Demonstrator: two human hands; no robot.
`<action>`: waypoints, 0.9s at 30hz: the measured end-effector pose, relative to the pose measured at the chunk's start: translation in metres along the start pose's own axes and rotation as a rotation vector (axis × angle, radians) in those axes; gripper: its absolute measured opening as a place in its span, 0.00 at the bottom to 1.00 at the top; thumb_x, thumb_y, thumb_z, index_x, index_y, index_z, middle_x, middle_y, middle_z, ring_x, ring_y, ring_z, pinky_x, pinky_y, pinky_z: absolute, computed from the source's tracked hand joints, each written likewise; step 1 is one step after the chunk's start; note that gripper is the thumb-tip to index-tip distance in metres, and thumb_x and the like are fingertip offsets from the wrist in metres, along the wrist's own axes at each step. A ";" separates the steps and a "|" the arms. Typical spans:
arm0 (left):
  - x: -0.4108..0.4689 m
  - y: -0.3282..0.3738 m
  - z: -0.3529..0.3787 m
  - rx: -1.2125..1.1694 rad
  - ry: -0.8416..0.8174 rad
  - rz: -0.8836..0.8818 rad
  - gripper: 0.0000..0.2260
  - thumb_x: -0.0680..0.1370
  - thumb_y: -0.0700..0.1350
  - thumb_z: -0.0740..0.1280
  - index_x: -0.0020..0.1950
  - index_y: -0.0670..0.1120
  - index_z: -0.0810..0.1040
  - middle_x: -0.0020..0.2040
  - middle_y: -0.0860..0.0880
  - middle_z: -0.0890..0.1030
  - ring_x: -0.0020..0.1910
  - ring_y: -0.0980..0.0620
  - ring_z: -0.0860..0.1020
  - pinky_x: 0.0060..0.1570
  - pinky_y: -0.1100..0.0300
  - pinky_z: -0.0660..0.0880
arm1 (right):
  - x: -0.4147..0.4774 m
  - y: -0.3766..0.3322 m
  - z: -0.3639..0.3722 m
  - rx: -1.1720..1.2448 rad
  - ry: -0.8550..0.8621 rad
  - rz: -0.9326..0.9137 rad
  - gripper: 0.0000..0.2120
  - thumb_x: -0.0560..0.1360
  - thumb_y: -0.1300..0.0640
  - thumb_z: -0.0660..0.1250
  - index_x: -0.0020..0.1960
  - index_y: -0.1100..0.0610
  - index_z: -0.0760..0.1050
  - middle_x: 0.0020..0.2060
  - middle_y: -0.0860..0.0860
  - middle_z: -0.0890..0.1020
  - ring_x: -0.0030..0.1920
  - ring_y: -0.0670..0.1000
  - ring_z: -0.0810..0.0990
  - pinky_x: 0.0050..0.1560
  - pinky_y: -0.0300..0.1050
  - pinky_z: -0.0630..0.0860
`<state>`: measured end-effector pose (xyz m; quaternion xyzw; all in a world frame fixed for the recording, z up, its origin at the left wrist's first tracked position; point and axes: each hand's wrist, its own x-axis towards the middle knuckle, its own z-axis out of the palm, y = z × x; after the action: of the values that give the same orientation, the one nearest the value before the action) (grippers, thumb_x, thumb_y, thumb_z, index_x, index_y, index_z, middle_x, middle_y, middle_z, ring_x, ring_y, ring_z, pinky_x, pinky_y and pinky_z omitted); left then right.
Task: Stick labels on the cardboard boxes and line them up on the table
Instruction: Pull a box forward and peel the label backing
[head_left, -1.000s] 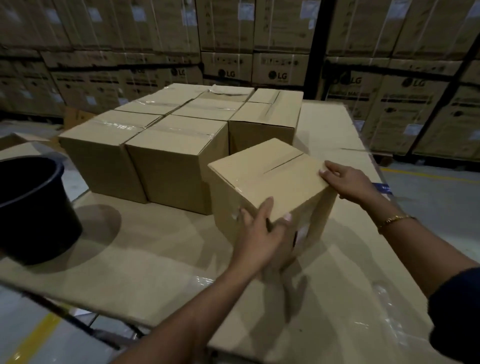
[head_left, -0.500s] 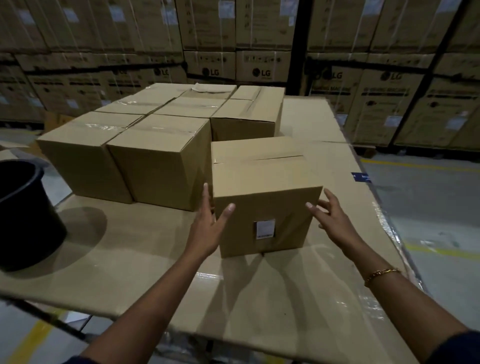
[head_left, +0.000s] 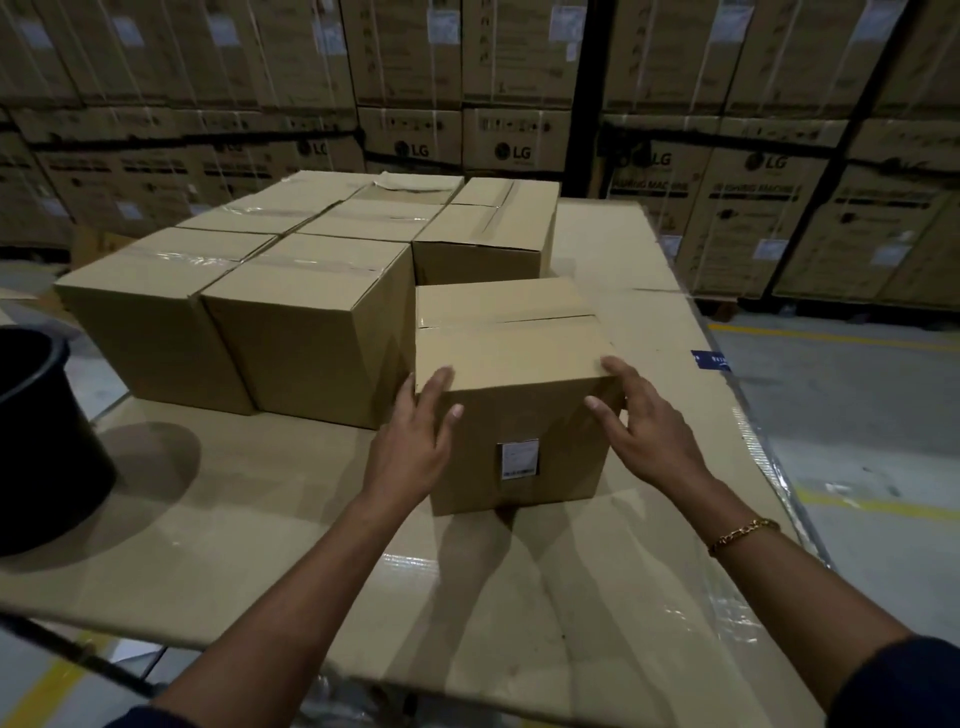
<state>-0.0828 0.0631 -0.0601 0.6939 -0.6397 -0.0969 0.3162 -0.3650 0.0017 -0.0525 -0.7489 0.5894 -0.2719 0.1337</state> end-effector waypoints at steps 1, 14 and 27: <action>0.006 0.002 -0.004 0.016 0.021 0.012 0.22 0.84 0.59 0.54 0.79 0.64 0.57 0.80 0.44 0.61 0.71 0.40 0.71 0.63 0.44 0.73 | 0.004 -0.003 -0.002 -0.017 0.025 -0.012 0.27 0.81 0.34 0.55 0.78 0.39 0.56 0.71 0.52 0.75 0.61 0.58 0.80 0.51 0.52 0.79; 0.112 0.033 -0.065 0.089 0.014 -0.066 0.24 0.85 0.61 0.48 0.81 0.61 0.52 0.77 0.42 0.66 0.72 0.38 0.69 0.66 0.41 0.69 | 0.100 -0.063 -0.068 -0.290 0.053 0.075 0.25 0.83 0.36 0.52 0.78 0.37 0.61 0.66 0.57 0.79 0.64 0.64 0.77 0.46 0.50 0.70; 0.133 0.028 -0.039 -0.078 0.192 -0.031 0.23 0.86 0.55 0.51 0.81 0.53 0.59 0.80 0.46 0.61 0.75 0.44 0.65 0.67 0.48 0.64 | 0.067 -0.092 -0.010 -0.307 0.364 -0.209 0.22 0.76 0.40 0.64 0.65 0.50 0.75 0.61 0.51 0.76 0.59 0.56 0.73 0.54 0.53 0.73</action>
<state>-0.0633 -0.0503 0.0214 0.6968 -0.5914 -0.0596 0.4015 -0.2860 -0.0360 0.0202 -0.7560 0.5575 -0.3219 -0.1186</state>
